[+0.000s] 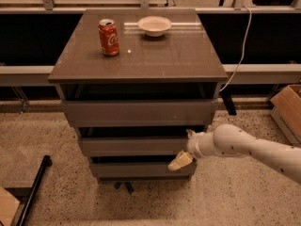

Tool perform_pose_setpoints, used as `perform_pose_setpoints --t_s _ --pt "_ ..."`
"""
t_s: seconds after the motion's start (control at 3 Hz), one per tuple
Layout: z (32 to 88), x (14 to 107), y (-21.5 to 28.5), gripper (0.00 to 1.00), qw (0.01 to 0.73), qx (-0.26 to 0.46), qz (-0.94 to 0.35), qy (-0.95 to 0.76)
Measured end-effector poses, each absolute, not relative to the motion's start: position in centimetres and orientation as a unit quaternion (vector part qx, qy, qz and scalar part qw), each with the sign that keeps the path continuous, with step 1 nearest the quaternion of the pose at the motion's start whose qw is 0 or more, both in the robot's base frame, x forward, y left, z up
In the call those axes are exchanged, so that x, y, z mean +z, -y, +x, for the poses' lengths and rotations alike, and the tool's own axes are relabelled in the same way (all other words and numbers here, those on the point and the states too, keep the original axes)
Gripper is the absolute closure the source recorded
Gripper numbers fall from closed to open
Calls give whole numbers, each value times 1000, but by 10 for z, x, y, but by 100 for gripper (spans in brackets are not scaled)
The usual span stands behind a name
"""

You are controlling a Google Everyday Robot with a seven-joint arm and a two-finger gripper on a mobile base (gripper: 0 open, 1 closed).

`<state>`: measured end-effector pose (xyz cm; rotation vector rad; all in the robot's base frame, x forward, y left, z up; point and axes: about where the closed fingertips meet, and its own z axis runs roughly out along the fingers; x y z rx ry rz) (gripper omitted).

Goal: Open middle drawer

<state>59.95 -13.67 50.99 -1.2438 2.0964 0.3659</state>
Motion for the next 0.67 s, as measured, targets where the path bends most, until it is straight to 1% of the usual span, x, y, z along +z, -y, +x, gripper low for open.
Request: perform_pose_setpoints --t_s 0.67 --pt "636 457 139 0 328 156 -451 -816"
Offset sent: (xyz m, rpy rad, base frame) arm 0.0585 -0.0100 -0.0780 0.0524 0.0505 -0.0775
